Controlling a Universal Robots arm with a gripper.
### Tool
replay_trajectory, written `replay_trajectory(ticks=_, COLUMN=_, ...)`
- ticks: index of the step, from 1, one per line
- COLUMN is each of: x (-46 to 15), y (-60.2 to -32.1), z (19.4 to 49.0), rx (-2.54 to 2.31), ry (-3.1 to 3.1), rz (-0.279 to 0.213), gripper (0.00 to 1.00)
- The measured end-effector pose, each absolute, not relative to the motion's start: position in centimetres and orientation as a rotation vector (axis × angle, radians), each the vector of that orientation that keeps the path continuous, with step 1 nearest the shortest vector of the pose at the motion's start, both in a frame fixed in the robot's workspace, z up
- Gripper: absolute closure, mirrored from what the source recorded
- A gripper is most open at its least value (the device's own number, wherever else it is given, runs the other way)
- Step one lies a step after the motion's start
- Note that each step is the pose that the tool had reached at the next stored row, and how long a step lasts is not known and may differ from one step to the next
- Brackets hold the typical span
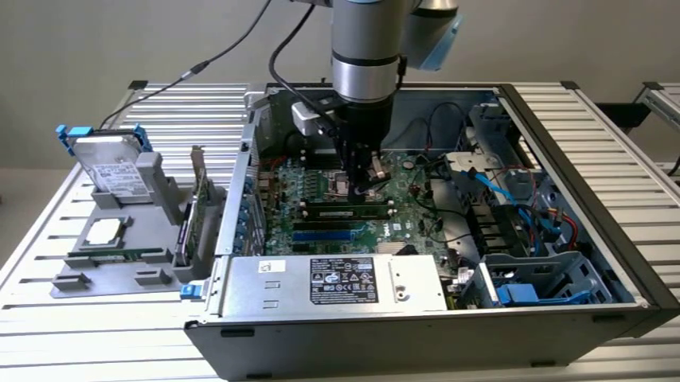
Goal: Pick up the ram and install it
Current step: 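Press down the ram until it locks into place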
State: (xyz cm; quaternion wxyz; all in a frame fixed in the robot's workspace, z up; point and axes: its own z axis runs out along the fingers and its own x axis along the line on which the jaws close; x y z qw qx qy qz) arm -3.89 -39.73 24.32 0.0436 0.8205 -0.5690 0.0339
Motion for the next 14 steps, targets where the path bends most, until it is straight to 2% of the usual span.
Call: replay_trajectory(ticks=14, x=-3.89, y=-39.73, z=24.31, rx=2.318, ry=-1.979, rz=0.089, gripper=0.90)
